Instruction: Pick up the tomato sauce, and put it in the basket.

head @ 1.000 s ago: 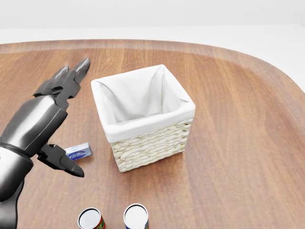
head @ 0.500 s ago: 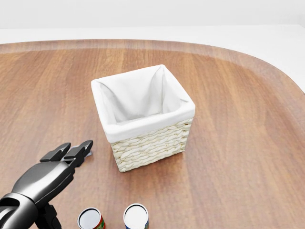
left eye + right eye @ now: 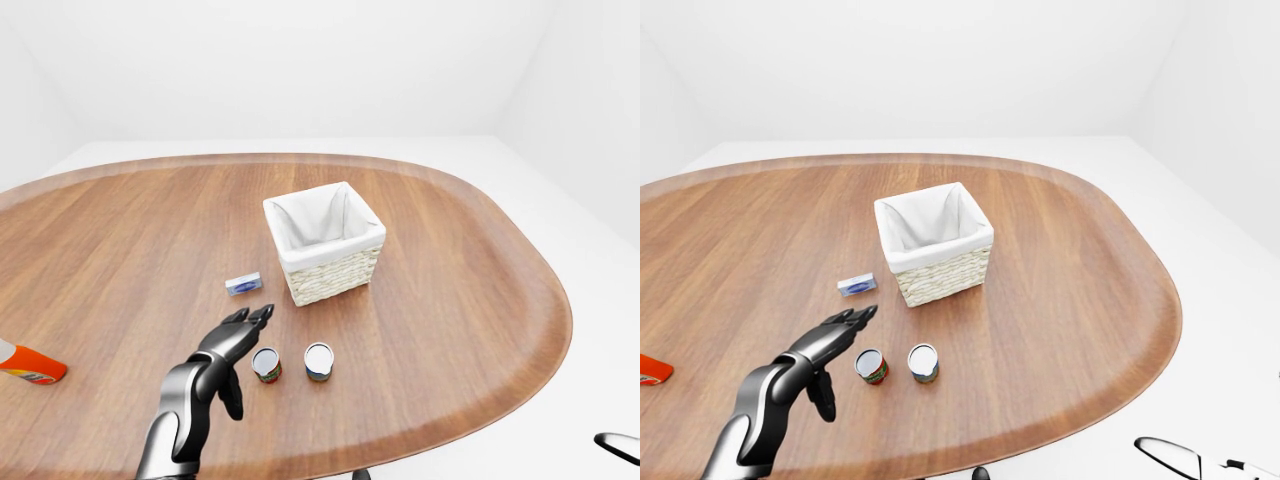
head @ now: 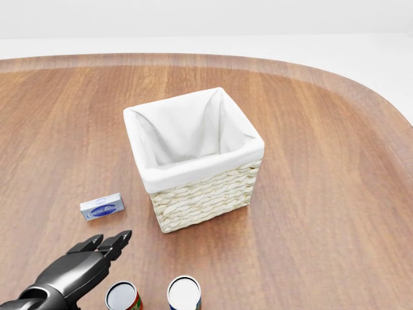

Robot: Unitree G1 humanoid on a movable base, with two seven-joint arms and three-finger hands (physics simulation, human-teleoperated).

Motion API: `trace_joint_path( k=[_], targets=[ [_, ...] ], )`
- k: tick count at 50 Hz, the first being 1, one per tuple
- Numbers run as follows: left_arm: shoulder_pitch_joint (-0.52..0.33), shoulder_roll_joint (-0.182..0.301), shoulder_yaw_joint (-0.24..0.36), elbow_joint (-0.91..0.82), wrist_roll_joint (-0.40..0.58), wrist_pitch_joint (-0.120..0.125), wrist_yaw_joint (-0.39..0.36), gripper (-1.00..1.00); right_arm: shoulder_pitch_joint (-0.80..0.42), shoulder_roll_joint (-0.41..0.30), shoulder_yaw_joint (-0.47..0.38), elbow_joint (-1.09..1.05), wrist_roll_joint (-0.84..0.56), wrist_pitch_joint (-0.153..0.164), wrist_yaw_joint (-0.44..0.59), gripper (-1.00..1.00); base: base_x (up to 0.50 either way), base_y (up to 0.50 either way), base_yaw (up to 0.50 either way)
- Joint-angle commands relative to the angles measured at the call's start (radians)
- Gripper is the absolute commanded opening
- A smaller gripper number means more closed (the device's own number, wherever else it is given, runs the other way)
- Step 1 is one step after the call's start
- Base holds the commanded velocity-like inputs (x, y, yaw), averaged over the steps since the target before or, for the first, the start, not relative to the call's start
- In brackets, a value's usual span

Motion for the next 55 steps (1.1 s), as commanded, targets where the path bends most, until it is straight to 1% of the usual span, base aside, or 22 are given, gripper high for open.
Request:
trace_joint_path(
  k=[1,5,7,14,27,32,37,40,44,51,55],
  targets=[
    [-0.019,0.007,-0.024,0.109,0.023,0.0,0.016,1.0,0.007,-0.002,0.004,0.0,-0.001,0.0,-0.002,1.0,0.0,0.0,0.0],
    [-0.017,0.007,-0.026,0.102,0.019,0.0,0.015,1.0,-0.002,-0.007,0.016,0.0,-0.016,0.0,-0.01,1.0,0.0,0.0,0.0],
    [-0.021,0.012,-0.03,0.107,0.021,0.0,0.028,1.0,0.0,-0.002,0.016,0.0,-0.014,0.0,-0.005,1.0,0.0,0.0,0.0],
    [-0.017,0.005,-0.034,0.098,0.021,0.0,0.016,1.0,-0.006,-0.006,0.019,0.0,-0.017,0.0,-0.008,1.0,0.0,0.0,0.0],
    [-0.03,0.007,-0.054,0.139,0.057,0.0,0.069,1.0,-0.022,-0.002,0.025,0.0,-0.025,0.0,-0.005,1.0,0.0,0.0,0.0],
    [-0.018,0.0,-0.058,0.114,0.058,0.0,0.061,1.0,-0.022,0.004,0.023,0.0,-0.02,0.0,0.002,1.0,0.0,0.0,0.0],
    [-0.015,-0.003,-0.065,0.117,0.067,0.0,0.071,1.0,-0.011,-0.009,0.02,0.0,-0.017,0.0,-0.011,1.0,0.0,0.0,0.0],
    [0.0,-0.004,-0.085,0.125,0.102,0.0,0.097,1.0,-0.01,-0.017,0.02,0.0,-0.019,0.0,-0.019,1.0,0.0,0.0,0.0],
    [0.011,-0.017,-0.104,0.119,0.118,0.0,0.1,1.0,0.001,-0.025,0.017,0.0,-0.015,0.0,-0.026,1.0,0.0,0.0,0.0],
    [0.008,-0.014,-0.114,0.159,0.137,0.0,0.127,1.0,-0.011,-0.017,0.011,0.0,-0.01,0.0,-0.016,1.0,0.0,0.0,0.0],
    [-0.007,-0.016,-0.117,0.178,0.14,0.0,0.138,1.0,-0.012,-0.017,0.012,0.0,-0.01,0.0,-0.014,1.0,0.0,0.0,0.0]
  ],
)
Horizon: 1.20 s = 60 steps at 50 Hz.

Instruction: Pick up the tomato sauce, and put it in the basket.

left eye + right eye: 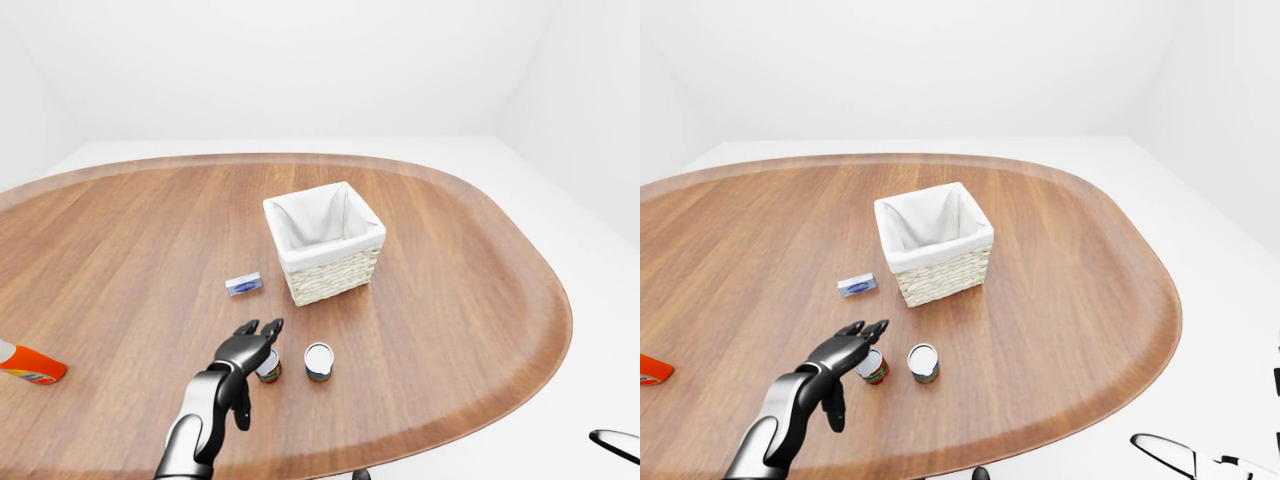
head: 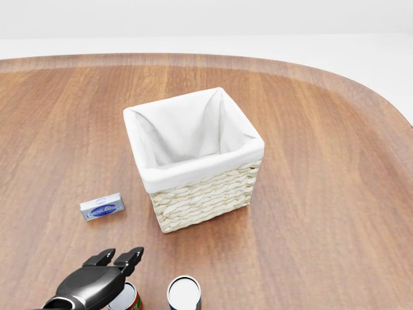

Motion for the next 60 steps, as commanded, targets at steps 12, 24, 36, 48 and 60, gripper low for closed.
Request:
trace_joint_path(
  k=[12,24,36,48,60],
  targets=[
    [-0.054,-0.007,-0.023,0.111,0.021,0.0,0.077,1.0,-0.019,0.01,0.003,0.0,-0.004,0.0,0.011,1.0,0.0,0.0,0.0],
    [-0.087,0.002,-0.028,0.186,0.022,0.0,0.112,1.0,-0.027,0.015,0.003,0.0,-0.006,0.0,0.015,1.0,0.0,0.0,0.0],
    [-0.123,0.003,-0.027,0.243,0.018,0.0,0.15,1.0,-0.012,0.017,0.017,0.0,-0.019,0.0,0.01,1.0,0.0,0.0,0.0],
    [-0.199,0.001,-0.047,0.409,0.024,0.0,0.259,1.0,-0.007,0.009,0.018,0.0,-0.019,0.0,0.002,1.0,0.0,0.0,0.0],
    [-0.215,0.001,-0.066,0.471,0.035,0.0,0.292,1.0,-0.001,-0.002,0.008,0.0,-0.009,0.0,-0.005,1.0,0.0,0.0,0.0]
  ],
)
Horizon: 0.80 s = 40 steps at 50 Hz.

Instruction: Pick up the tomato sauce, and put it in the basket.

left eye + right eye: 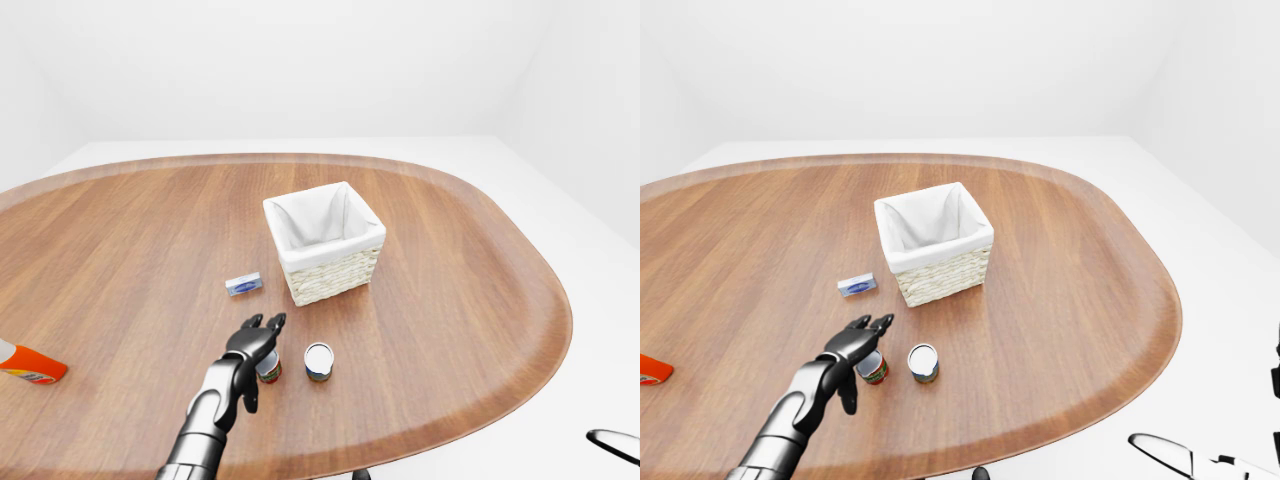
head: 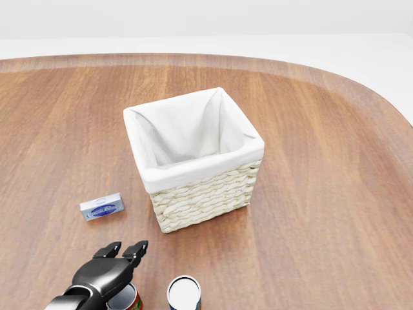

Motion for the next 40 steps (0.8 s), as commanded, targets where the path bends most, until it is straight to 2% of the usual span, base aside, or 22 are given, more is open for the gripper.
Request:
trace_joint_path(
  k=[1,27,30,31,40],
  targets=[
    [-0.026,0.0,-0.016,0.078,0.009,0.0,0.041,1.0,0.005,-0.008,-0.009,0.0,0.009,0.0,-0.005,1.0,0.0,0.0,0.0],
    [-0.074,-0.002,-0.032,0.233,0.022,0.0,0.101,1.0,0.002,-0.003,-0.009,0.0,0.011,0.0,-0.002,1.0,0.0,0.0,0.0],
    [-0.073,-0.002,-0.034,0.232,0.017,0.0,0.099,-0.4,-0.007,0.005,-0.008,0.0,0.01,0.0,0.006,1.0,0.0,0.0,0.0],
    [-0.076,-0.003,-0.033,0.237,0.016,0.0,0.102,-1.0,-0.009,0.008,-0.008,0.0,0.01,0.0,0.01,1.0,0.0,0.0,0.0],
    [-0.08,-0.001,-0.036,0.238,0.013,0.0,0.107,-1.0,-0.026,0.017,-0.005,0.0,0.006,0.0,0.019,1.0,0.0,0.0,0.0]
  ],
)
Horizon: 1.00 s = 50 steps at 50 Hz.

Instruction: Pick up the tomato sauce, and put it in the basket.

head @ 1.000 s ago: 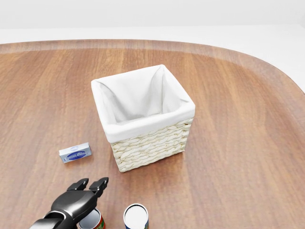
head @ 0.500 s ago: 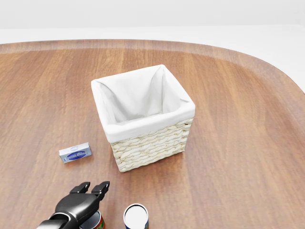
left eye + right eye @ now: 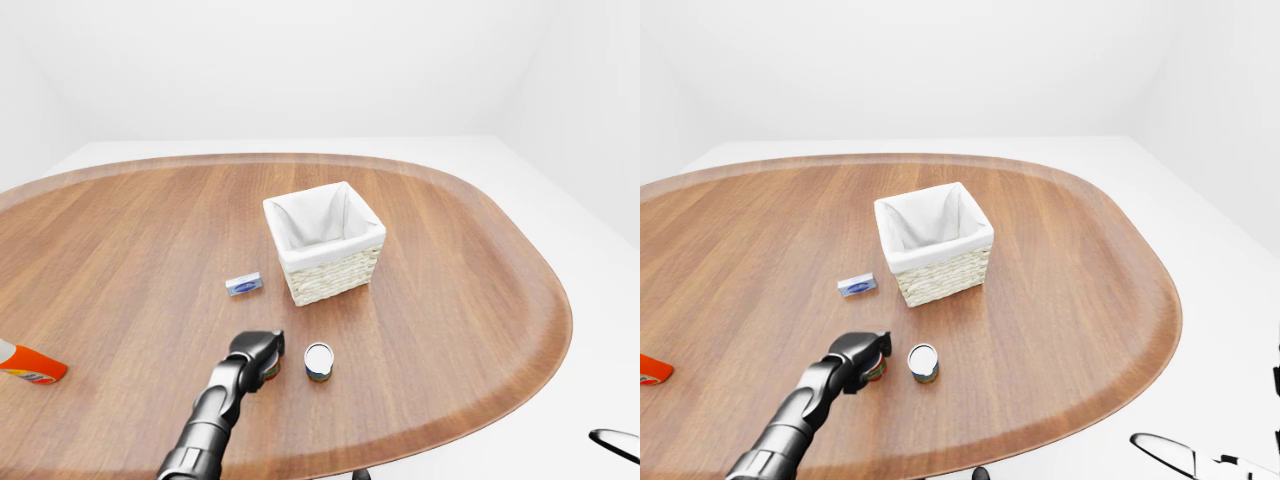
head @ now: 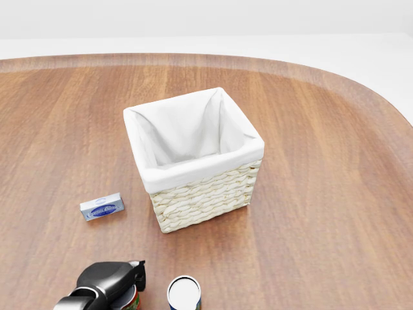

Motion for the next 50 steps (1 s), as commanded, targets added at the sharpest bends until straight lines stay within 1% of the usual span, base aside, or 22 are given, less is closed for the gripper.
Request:
trace_joint_path(
  k=[1,13,19,21,23,27,29,31,35,36,37,38,39,40,41,42,43,44,45,46,47,50],
  targets=[
    [-0.005,0.0,-0.005,0.034,-0.011,0.0,0.005,-1.0,-0.011,0.008,0.005,0.0,-0.006,0.0,0.008,1.0,0.0,0.0,0.0],
    [-0.009,0.001,-0.005,0.041,-0.015,0.0,0.008,-1.0,-0.008,0.009,0.014,0.0,-0.013,0.0,0.006,1.0,0.0,0.0,0.0],
    [0.004,0.005,0.01,-0.036,-0.034,0.0,-0.025,-1.0,-0.024,0.014,0.018,0.0,-0.018,0.0,0.012,1.0,0.0,0.0,0.0],
    [0.023,0.006,0.029,-0.115,-0.06,0.0,-0.064,-1.0,-0.021,0.019,0.013,0.0,-0.009,0.0,0.019,1.0,0.0,0.0,0.0],
    [0.035,0.006,0.047,-0.186,-0.085,0.0,-0.082,-1.0,-0.02,0.014,0.008,0.0,-0.004,0.0,0.015,1.0,0.0,0.0,0.0],
    [0.005,0.001,0.073,-0.225,-0.114,0.0,-0.053,-1.0,-0.024,0.012,0.009,0.0,-0.008,0.0,0.013,1.0,0.0,0.0,0.0],
    [0.001,-0.006,0.107,-0.33,-0.161,0.0,-0.08,-1.0,-0.022,0.012,0.0,0.0,0.002,0.0,0.015,1.0,0.0,0.0,0.0],
    [0.012,-0.003,0.116,-0.408,-0.188,0.0,-0.112,-1.0,-0.019,0.005,-0.002,0.0,0.003,0.0,0.01,1.0,0.0,0.0,0.0],
    [0.025,-0.005,0.137,-0.54,-0.228,0.0,-0.153,-1.0,-0.019,0.001,0.0,0.0,0.0,0.0,0.005,1.0,0.0,0.0,0.0],
    [0.041,-0.007,0.151,-0.631,-0.249,0.0,-0.194,-1.0,-0.019,0.003,-0.003,0.0,0.002,0.0,0.008,1.0,0.0,0.0,0.0],
    [0.043,-0.007,0.15,-0.641,-0.251,0.0,-0.198,-1.0,-0.023,0.006,-0.003,0.0,0.003,0.0,0.011,1.0,0.0,0.0,0.0],
    [0.05,-0.01,0.161,-0.709,-0.26,0.0,-0.219,-1.0,-0.028,0.008,-0.003,0.0,0.003,0.0,0.013,1.0,0.0,0.0,0.0],
    [0.052,-0.009,0.16,-0.716,-0.262,0.001,-0.221,-1.0,-0.03,0.009,-0.004,0.0,0.004,0.0,0.015,1.0,0.0,0.0,0.0],
    [0.064,-0.015,0.174,-0.811,-0.281,0.022,-0.259,-1.0,-0.03,0.01,-0.005,0.0,0.004,0.0,0.016,1.0,0.0,0.0,0.0],
    [0.066,-0.019,0.178,-0.845,-0.284,0.04,-0.272,-1.0,-0.032,0.009,-0.005,0.0,0.003,0.0,0.015,1.0,0.0,0.0,0.0],
    [0.072,-0.017,0.18,-0.885,-0.282,0.048,-0.285,-1.0,-0.035,0.01,-0.004,0.0,0.001,0.0,0.015,1.0,0.0,0.0,0.0],
    [0.08,-0.021,0.186,-0.942,-0.288,0.065,-0.308,-1.0,-0.034,0.01,-0.005,0.0,0.002,0.0,0.016,1.0,0.0,0.0,0.0],
    [0.083,-0.033,0.193,-1.017,-0.302,0.093,-0.341,-1.0,-0.027,0.006,-0.007,0.0,0.004,0.0,0.012,1.0,0.0,0.0,0.0],
    [0.084,-0.031,0.194,-1.045,-0.298,0.101,-0.345,-1.0,-0.024,0.005,-0.006,0.0,0.004,0.0,0.011,1.0,0.0,0.0,0.0],
    [0.08,-0.041,0.199,-1.089,-0.315,0.128,-0.375,-1.0,-0.024,0.006,-0.004,0.0,0.002,0.0,0.011,1.0,0.0,0.0,0.0],
    [0.077,-0.045,0.2,-1.108,-0.325,0.146,-0.389,-1.0,-0.025,0.007,-0.004,0.0,0.001,0.0,0.012,1.0,0.0,0.0,0.0],
    [0.055,-0.049,0.199,-1.153,-0.346,0.172,-0.389,-1.0,-0.02,0.002,-0.003,0.0,-0.001,0.0,0.006,1.0,0.0,0.0,0.0]
  ],
)
